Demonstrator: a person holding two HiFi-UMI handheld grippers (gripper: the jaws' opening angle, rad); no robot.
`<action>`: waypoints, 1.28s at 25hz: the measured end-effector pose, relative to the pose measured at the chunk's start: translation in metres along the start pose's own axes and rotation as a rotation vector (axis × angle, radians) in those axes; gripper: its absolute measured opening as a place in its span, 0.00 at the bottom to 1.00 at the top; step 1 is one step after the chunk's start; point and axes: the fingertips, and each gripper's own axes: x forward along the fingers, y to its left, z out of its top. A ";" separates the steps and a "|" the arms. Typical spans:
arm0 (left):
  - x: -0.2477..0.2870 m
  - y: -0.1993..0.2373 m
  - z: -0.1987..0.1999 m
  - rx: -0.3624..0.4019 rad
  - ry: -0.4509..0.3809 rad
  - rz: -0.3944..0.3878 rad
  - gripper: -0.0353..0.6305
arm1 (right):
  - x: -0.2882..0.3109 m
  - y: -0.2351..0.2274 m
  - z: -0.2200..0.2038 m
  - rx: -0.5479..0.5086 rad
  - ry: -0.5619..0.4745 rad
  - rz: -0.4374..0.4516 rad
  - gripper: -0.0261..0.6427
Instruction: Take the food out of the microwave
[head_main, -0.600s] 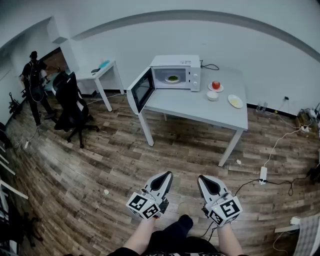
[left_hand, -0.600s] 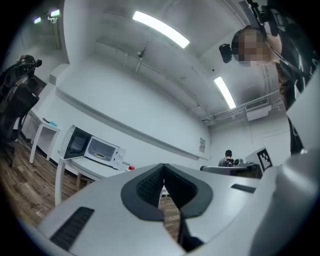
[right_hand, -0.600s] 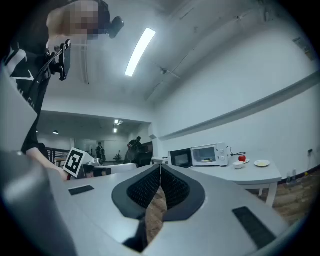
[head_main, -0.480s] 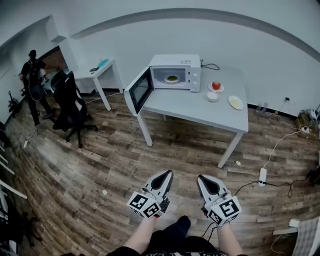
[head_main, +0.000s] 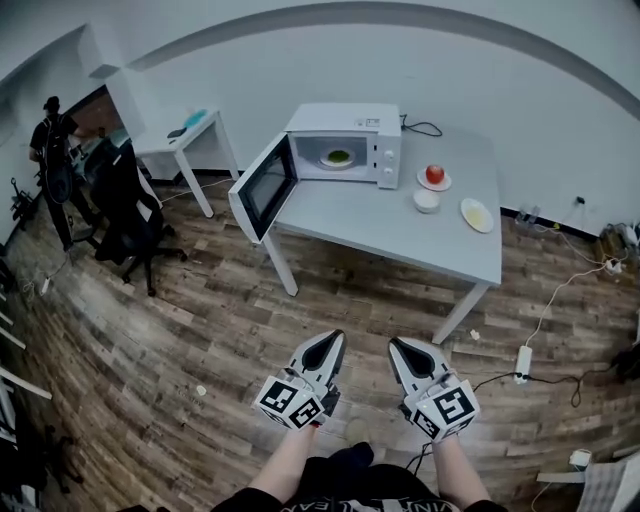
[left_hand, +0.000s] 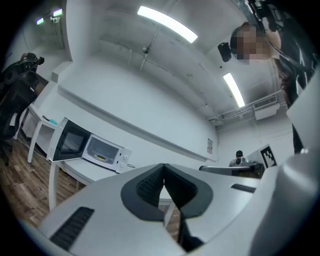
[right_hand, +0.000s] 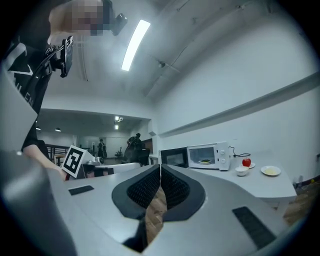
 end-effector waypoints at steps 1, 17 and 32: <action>0.006 0.005 0.000 0.000 0.000 0.005 0.07 | 0.007 -0.005 0.000 0.001 0.003 0.006 0.09; 0.041 0.094 0.002 0.013 -0.004 0.102 0.07 | 0.102 -0.058 -0.021 0.065 0.028 0.030 0.09; 0.077 0.150 -0.008 -0.016 0.009 0.113 0.07 | 0.163 -0.107 -0.031 0.086 0.049 0.019 0.09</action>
